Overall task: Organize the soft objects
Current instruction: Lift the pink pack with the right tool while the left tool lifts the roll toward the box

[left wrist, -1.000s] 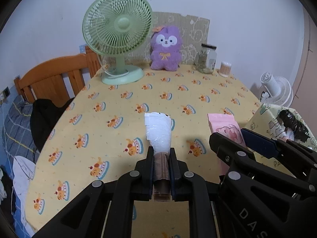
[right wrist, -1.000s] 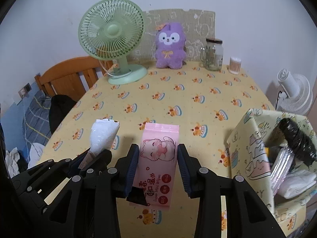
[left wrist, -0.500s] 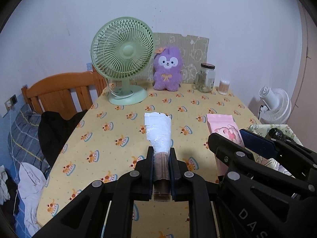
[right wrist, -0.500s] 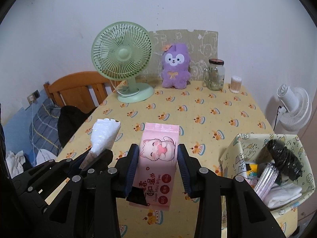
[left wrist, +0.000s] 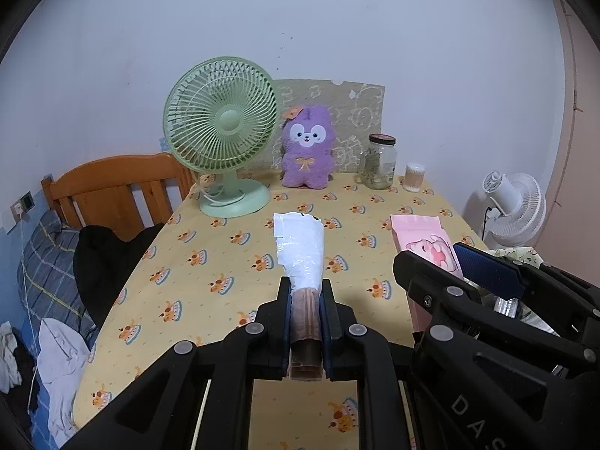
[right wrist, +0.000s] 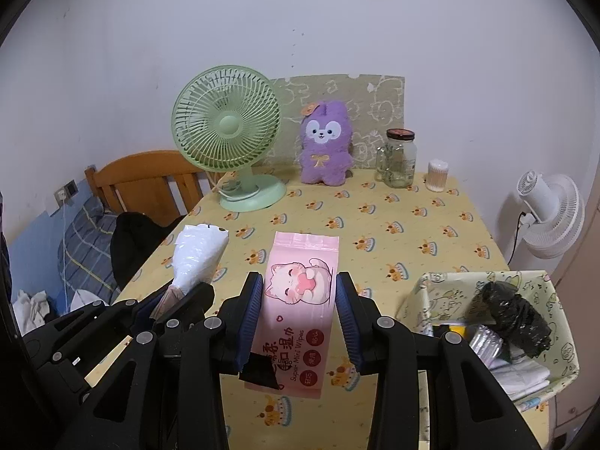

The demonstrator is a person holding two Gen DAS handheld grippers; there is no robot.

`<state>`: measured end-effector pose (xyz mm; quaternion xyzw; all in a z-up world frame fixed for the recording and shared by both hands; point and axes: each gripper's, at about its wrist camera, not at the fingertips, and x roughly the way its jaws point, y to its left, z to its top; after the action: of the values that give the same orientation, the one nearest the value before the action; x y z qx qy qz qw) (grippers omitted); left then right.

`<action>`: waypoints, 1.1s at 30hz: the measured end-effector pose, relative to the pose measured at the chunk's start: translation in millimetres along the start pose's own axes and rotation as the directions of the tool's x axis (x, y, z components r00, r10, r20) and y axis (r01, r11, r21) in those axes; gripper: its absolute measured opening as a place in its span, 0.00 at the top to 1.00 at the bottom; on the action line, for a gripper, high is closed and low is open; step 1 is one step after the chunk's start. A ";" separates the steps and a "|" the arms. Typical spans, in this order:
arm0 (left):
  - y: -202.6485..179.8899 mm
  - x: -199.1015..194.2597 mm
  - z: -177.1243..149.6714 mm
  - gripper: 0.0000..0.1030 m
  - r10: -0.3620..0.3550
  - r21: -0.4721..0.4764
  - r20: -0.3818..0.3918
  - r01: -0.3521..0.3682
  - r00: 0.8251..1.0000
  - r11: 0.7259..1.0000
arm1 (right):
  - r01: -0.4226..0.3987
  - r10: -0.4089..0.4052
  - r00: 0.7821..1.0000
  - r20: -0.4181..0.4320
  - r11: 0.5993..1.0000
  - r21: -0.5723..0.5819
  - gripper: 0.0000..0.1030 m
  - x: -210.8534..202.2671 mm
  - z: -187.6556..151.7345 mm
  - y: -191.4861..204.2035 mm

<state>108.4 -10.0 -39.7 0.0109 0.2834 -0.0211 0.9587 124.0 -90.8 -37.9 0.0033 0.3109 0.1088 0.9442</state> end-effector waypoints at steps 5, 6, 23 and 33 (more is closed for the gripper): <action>-11.9 -1.0 2.0 0.90 -0.011 0.004 0.008 0.011 1.000 1.000 | 0.012 -0.012 1.000 0.009 1.000 0.006 0.58 -5.8 0.7 -11.3; -14.6 -1.3 2.7 0.90 -0.014 0.006 0.010 0.013 1.000 1.000 | 0.015 -0.015 1.000 0.011 1.000 0.009 0.58 -7.3 1.0 -14.6; -58.9 0.6 13.9 0.90 -0.067 0.023 0.032 0.066 0.997 0.998 | 0.066 -0.068 0.997 0.043 0.997 0.051 0.58 -25.9 5.8 -58.2; -92.7 3.9 15.2 0.90 -0.110 0.053 0.028 0.109 0.994 0.993 | 0.120 -0.125 0.991 0.055 0.990 0.076 0.58 -37.6 3.2 -91.6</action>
<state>115.5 -103.3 -29.9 0.0199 0.2681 -0.0811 0.9598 115.1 -187.9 -20.1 0.0217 0.2858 0.0392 0.9572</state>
